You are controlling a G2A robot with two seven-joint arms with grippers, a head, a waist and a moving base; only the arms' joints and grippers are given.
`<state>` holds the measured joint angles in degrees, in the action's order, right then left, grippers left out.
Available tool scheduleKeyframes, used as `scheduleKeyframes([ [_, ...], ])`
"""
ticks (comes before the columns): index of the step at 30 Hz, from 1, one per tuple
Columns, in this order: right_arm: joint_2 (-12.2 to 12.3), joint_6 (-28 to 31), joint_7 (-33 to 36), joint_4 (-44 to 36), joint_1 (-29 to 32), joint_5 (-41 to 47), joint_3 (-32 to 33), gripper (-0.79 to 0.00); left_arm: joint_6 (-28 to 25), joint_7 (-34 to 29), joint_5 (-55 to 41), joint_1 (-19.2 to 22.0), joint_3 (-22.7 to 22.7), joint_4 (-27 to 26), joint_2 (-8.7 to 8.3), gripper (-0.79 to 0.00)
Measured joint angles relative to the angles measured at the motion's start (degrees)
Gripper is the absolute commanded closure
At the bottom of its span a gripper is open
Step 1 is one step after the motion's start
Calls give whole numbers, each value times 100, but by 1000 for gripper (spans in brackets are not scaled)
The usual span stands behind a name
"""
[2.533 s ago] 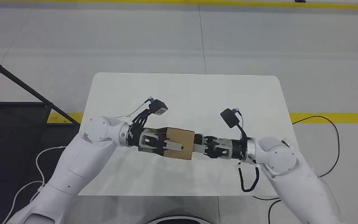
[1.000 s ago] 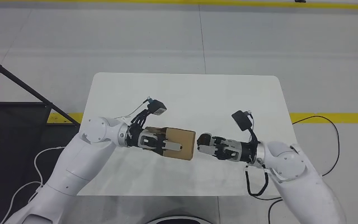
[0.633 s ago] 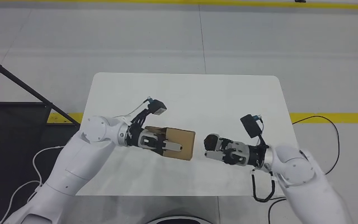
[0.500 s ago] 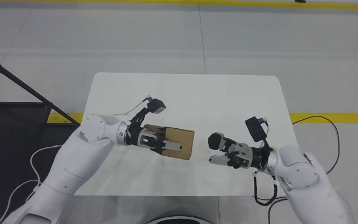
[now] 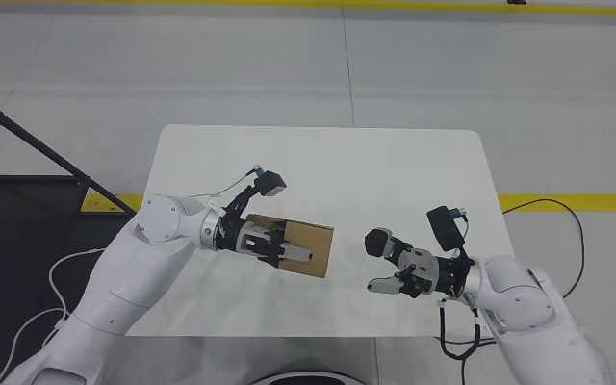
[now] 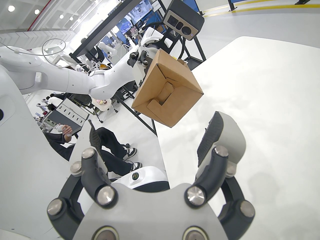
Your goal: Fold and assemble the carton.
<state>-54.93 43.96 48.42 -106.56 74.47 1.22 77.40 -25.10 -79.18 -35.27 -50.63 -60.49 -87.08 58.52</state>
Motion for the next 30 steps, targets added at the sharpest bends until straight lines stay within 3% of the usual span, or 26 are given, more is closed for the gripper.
scheduleKeyframes([
  [20, 0, 0, 0, 0, 0, 0, 0, -785, 4, 7, 4, -5, 0, -7, 0, 0],
  [30, 0, 0, 0, 0, 0, 0, 0, -785, 109, 389, 502, -178, -126, -304, -33, 0],
])
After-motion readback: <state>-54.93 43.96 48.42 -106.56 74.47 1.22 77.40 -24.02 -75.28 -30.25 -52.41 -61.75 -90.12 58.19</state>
